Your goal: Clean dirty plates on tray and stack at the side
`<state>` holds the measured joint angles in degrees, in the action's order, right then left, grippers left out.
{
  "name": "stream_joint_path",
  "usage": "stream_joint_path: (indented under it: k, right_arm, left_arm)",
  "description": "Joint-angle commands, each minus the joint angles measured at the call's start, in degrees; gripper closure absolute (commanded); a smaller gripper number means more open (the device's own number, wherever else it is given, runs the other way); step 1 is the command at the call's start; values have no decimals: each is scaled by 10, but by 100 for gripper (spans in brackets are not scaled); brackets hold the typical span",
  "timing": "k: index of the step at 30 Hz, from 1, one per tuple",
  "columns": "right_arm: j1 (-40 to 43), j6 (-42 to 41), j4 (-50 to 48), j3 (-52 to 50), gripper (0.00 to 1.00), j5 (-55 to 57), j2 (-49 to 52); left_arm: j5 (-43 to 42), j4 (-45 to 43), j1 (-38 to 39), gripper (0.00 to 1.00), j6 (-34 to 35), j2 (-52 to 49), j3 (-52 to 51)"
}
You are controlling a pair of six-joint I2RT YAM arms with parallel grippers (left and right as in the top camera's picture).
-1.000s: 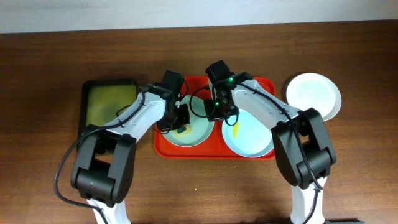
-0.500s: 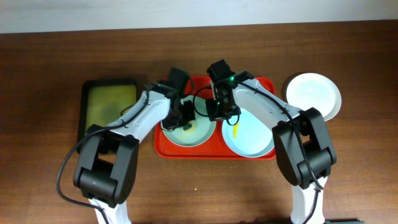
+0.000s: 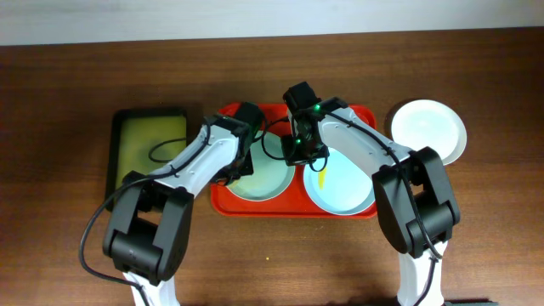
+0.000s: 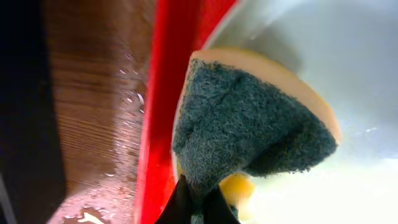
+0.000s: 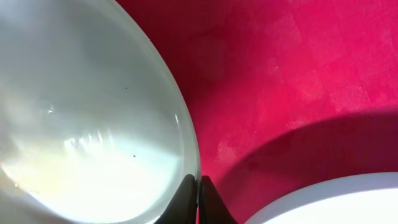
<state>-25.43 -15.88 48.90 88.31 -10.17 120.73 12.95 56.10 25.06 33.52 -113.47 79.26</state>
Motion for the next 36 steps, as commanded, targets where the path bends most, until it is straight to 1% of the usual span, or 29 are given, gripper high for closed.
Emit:
stream_joint_path:
  k: [1,3,4,6,9,11,13,17,19,21,25,27,29,32,34,35,36]
  right_arm:
    - [8,1,4,4,96,33,-2]
    - [8,1,4,4,96,33,-2]
    - [8,1,4,4,96,33,-2]
    - [8,1,4,4,96,33,-2]
    - [8,1,4,4,96,33,-2]
    - [8,1,4,4,96,33,-2]
    - [8,1,4,4,96,34,-2]
    - [8,2,4,4,96,34,-2]
    - [8,1,3,4,96,34,-2]
    - [8,1,1,5,96,33,-2]
    - [8,2,29,48,96,34,-3]
    - [7,24,60,95,96,38,-3]
    - [7,24,105,143,96,85,-7]
    - [-1,40,177,216,96,170,-13]
    - [-18,52,210,253,96,188,-14]
    - [-24,51,210,253,72,185,-14]
    - [-24,50,208,251,31,174,-12]
  left_arm:
    - [-21,-3,-16,100,3,30,38]
    - [-115,-25,-16,100,3,28,33]
    - [-148,-42,-14,100,3,26,23]
    - [-181,-92,-9,100,3,22,-6]
    - [-217,-133,4,100,3,3,-29]
    - [-212,-137,10,100,3,-5,-35]
    - [-182,-124,10,100,3,-10,-35]
    - [38,-34,8,100,3,-9,-33]
    - [75,-3,-1,100,3,-6,-22]
    - [61,3,-11,100,3,2,-6]
    - [-14,2,-28,100,3,36,45]
    - [-67,2,-47,100,3,76,56]
    - [-105,2,-76,100,-12,115,56]
    - [-109,15,-118,100,-14,150,56]
    - [-108,33,-141,100,-15,156,56]
    - [-108,36,-146,100,-31,156,54]
    - [-108,36,-146,100,-39,156,52]
